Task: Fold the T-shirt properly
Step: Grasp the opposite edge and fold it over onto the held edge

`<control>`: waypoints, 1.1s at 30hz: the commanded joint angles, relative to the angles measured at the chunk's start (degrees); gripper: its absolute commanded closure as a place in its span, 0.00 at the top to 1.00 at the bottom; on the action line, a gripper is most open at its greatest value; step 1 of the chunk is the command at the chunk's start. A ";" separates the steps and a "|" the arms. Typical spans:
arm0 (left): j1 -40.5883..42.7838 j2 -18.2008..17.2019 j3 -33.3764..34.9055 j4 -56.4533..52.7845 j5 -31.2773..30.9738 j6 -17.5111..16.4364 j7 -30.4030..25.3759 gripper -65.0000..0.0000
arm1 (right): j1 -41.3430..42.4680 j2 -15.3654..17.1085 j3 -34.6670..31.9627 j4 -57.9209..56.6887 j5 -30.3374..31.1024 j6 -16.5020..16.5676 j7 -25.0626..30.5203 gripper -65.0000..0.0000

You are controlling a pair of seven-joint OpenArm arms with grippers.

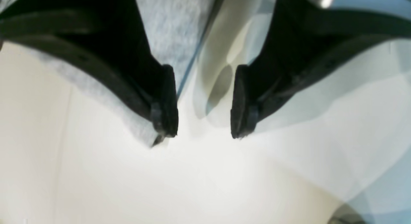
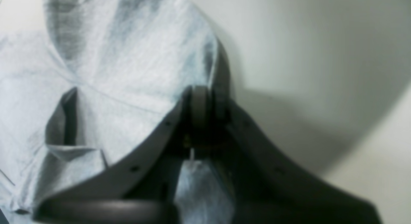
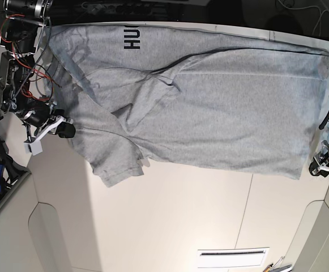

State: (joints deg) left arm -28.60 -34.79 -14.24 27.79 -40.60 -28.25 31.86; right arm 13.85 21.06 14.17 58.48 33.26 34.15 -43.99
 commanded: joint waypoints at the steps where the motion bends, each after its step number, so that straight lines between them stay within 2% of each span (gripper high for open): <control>1: -1.07 -0.20 0.02 -0.44 0.35 0.20 0.50 0.47 | 0.59 0.66 0.00 0.31 -1.05 -0.33 -1.03 0.00; 4: -0.90 1.53 0.02 -0.83 0.72 0.07 0.59 0.47 | 0.59 0.66 0.00 0.31 -1.05 -0.33 -1.01 0.00; 7: -0.94 3.56 0.02 -0.81 0.81 -1.60 1.11 0.47 | 0.39 0.68 0.00 0.31 -1.11 -0.33 -1.03 0.00; 11: -0.94 5.68 0.04 -0.81 1.31 -1.60 1.36 0.47 | -0.13 0.66 0.00 0.31 -1.11 -0.33 -1.03 0.00; 18: -1.09 5.70 0.02 -0.79 1.29 -1.64 1.09 0.47 | -0.22 0.66 0.00 0.31 -1.09 -0.35 -1.01 0.00; 20: -1.09 5.33 0.02 -0.79 1.27 -3.02 0.17 0.39 | -0.22 0.68 0.00 0.31 -1.07 -0.35 -1.01 0.00; 24: -1.09 4.37 0.02 -0.74 0.81 -5.75 -1.46 0.02 | -0.20 0.70 0.00 0.35 -0.83 -0.35 -0.98 0.00; 28: -1.05 3.61 0.02 0.42 0.48 -9.35 -1.88 0.00 | -0.20 0.66 0.11 1.95 1.68 -0.48 -0.79 0.00; 31: -0.85 2.99 0.02 1.88 0.35 -11.72 -1.66 0.00 | -0.24 0.68 0.13 5.25 0.90 -0.46 -0.90 0.00; 33: -0.35 2.45 0.02 3.39 -1.22 -11.75 -0.13 0.00 | -0.39 0.68 0.24 8.04 -0.15 -0.48 -1.33 0.00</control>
State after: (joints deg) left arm -27.46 -30.96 -14.13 30.15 -40.88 -38.89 32.75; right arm 12.12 20.82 14.15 65.54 32.05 33.39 -46.44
